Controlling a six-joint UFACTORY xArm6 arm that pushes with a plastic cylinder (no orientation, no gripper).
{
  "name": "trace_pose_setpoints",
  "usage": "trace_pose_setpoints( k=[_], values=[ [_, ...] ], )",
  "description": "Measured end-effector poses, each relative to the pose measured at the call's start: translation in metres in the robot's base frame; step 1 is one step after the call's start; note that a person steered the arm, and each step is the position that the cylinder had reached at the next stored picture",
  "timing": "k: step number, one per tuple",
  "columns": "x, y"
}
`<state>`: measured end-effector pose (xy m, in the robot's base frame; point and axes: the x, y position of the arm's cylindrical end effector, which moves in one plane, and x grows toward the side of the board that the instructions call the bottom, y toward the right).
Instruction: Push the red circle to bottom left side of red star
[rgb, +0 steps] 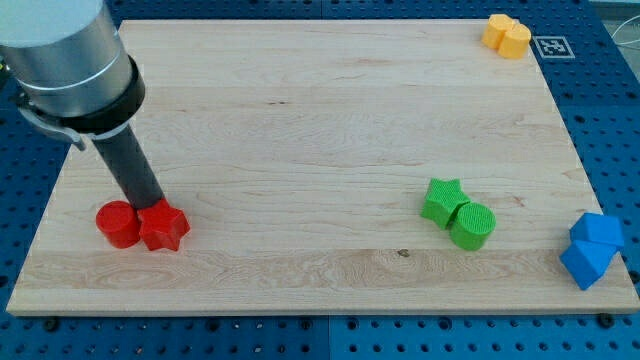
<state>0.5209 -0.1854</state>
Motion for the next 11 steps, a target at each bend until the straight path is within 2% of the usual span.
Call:
trace_pose_setpoints(
  k=[2,3,4,5,10,11],
  values=[
    [-0.01,0.0],
    [-0.044,-0.013],
    [-0.035,-0.044],
    [-0.01,-0.05],
    [0.031,-0.045],
    [-0.022,-0.045]
  ],
)
